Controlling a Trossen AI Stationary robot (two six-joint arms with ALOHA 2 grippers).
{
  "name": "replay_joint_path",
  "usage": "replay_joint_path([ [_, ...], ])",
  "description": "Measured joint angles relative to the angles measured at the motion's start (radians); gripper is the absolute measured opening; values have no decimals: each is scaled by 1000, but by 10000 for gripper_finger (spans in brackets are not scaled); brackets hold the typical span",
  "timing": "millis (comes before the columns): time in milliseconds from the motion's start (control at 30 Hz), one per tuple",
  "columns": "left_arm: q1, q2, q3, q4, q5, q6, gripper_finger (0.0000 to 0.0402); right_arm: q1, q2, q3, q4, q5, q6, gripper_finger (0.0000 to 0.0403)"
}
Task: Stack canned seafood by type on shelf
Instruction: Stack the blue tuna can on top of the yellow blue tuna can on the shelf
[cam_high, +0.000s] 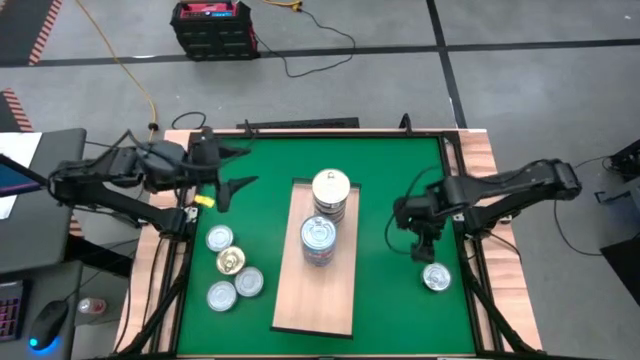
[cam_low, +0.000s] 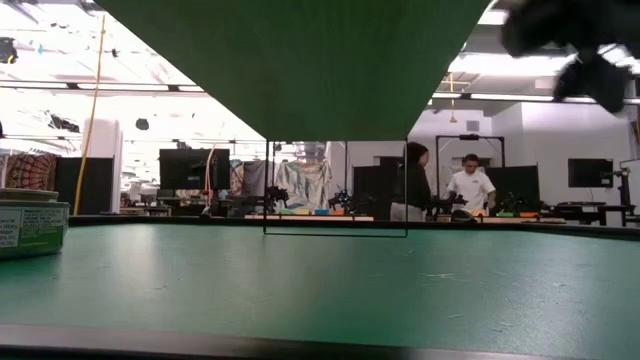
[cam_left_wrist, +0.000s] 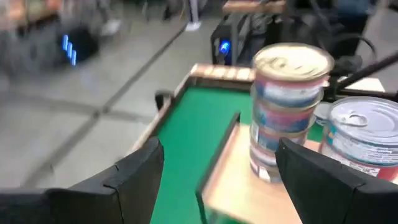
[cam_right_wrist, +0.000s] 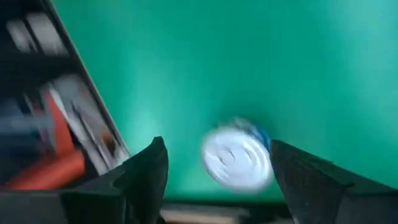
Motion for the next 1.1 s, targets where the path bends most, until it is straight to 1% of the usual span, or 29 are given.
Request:
replay_joint_path([
  [100, 0, -7, -1, -88, -6, -171, 297, 15, 28, -92, -47, -9, -124, 289],
  [200, -2, 1, -2, -138, -3, -279, 297, 19, 48, -169, -23, 10, -209, 281],
  [367, -37, 14, -2, -142, -29, -312, 297, 20, 72, -278, 54, 34, -310, 275],
  [500, -80, 18, -19, -118, -80, -327, 297, 14, 69, -350, 132, 45, -325, 274],
  [567, -100, -5, -73, -49, -88, -339, 297, 16, 71, -366, 155, 44, -318, 274],
  [700, -130, -63, -234, 127, -85, -385, 297, 17, 75, -368, 162, 48, -309, 274],
  [867, -153, -147, -421, 313, -98, -467, 297, 22, 78, -368, 179, 96, -279, 274],
  [1000, -173, -209, -526, 381, -140, -543, 297, 35, 83, -366, 190, 136, -249, 274],
  [1100, -191, -245, -563, 390, -159, -577, 297, 29, 106, -364, 192, 144, -210, 274],
])
